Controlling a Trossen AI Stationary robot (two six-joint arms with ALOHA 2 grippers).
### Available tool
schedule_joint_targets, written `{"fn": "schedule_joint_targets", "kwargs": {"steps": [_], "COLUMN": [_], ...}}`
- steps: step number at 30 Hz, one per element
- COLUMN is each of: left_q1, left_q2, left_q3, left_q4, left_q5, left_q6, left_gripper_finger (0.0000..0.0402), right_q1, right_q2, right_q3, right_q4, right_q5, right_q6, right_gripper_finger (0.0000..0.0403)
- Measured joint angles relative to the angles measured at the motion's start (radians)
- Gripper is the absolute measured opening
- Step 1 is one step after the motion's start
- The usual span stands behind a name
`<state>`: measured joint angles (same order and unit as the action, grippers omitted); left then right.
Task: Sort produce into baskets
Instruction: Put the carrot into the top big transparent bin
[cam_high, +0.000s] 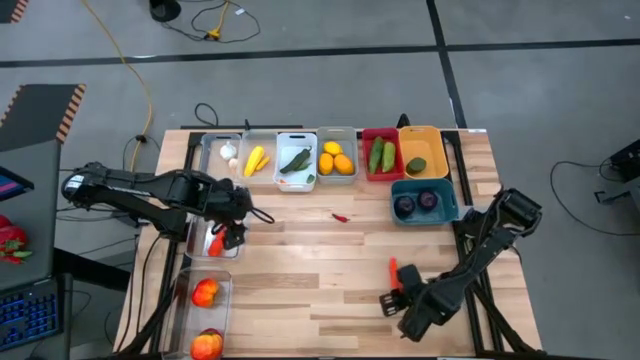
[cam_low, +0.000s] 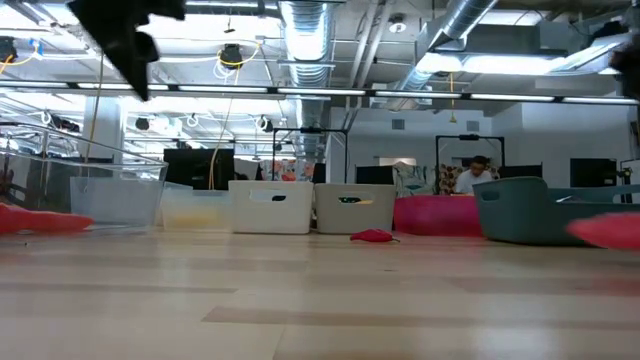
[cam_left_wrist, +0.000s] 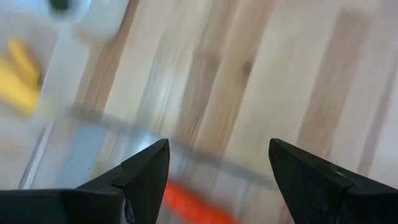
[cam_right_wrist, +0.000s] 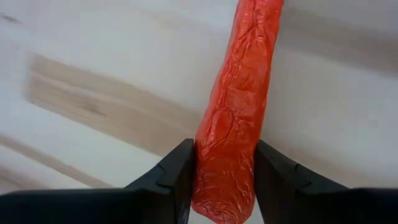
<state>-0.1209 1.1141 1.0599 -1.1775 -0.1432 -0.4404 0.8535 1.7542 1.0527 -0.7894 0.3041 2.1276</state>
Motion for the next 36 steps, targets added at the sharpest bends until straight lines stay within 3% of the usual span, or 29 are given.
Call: {"fn": "schedule_joint_targets", "kwargs": {"steps": [10,25,31,36], "left_q1": [0.000,0.000,0.000,0.000], "left_q2": [0.000,0.000,0.000,0.001], "left_q3": [0.000,0.000,0.000,0.000], "left_q4": [0.346,0.493,0.505,0.545], "left_q5": [0.000,0.000,0.001,0.010], "left_q6": [0.218,0.315,0.303,0.298], "left_gripper_finger": [0.0263,0.0263,0.0263,0.0263], "right_q1": [-0.186,-0.498,-0.571,-0.609], "right_q2": [0.000,0.000,-0.001,-0.001], "right_q3": [0.000,0.000,0.000,0.000], "right_q4": [0.195,0.859,1.068,1.183], "right_q5": [0.102,0.093,0.087,0.087], "right_q6": [-0.537,-1.698,-1.977,-2.119], "right_gripper_finger": [0.0166,0.0167,0.0167,0.0167]}}
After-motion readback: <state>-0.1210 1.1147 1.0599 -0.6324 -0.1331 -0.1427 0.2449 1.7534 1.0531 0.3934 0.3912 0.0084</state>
